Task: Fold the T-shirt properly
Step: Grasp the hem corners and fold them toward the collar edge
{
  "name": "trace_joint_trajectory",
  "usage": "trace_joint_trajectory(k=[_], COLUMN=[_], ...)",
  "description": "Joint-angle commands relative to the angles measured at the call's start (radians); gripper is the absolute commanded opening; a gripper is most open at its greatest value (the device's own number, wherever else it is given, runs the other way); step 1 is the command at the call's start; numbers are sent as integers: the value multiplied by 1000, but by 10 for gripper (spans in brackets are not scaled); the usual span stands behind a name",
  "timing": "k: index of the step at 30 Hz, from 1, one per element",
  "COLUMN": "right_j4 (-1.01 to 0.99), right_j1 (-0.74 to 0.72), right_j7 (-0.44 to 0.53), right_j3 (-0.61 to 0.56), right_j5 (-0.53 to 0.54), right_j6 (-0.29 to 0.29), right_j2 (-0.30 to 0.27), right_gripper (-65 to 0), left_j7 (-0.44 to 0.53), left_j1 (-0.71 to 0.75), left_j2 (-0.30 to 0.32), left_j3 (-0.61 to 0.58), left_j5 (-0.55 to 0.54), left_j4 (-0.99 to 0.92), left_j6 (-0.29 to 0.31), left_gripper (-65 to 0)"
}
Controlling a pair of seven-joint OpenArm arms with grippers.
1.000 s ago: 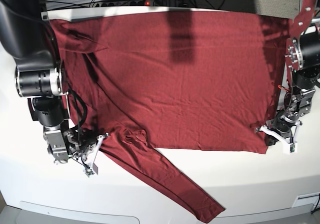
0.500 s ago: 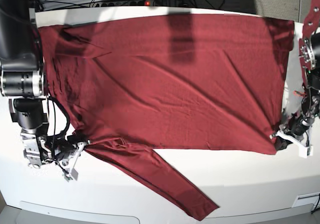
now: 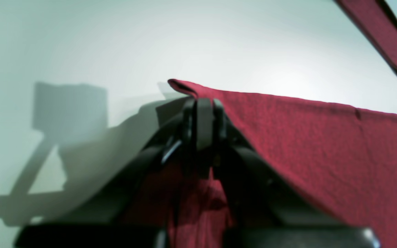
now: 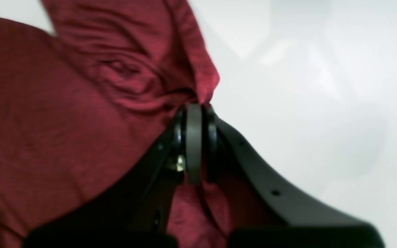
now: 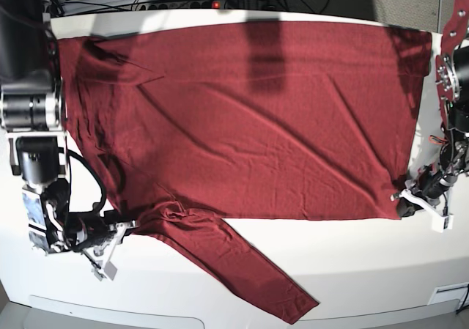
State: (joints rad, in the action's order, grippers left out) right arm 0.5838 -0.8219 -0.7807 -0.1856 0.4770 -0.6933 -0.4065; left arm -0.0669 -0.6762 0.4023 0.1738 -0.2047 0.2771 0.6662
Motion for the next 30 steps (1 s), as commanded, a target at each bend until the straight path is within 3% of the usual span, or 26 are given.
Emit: trace_joint_trajectory(k=[1,10,15,23,27,30], right_j4=[60,562,787,914,916,916], right_j1=[-16,269,414,624,705,744], right_j7=[5,-14,-57,-58,-44,-40], right_j3=[3,3,83,329,413,465], right_j5=[40,184,156,192,188,189], right_j6=[-5,-5,32,29,18,1], right_j2=[-21,-132,-170,-167,-167,-167], right_gripper=[-650,-650,-650,-650,-650,-650], left_j7=[31,37,15,-75,-76,-77], left_j1=[-33,34,160,403,496,539], left_j2=[19,23,43,90,104,112], left_j3=[1,1,2,3,3,3], left_j5=[-18,-100,-175,-325,-320,-320], left_j4=[19,60,215,592,713,753], left_j6=[12,20,32,32,-55,-69], left_gripper=[-650,-650,-650,-650,-650,-650])
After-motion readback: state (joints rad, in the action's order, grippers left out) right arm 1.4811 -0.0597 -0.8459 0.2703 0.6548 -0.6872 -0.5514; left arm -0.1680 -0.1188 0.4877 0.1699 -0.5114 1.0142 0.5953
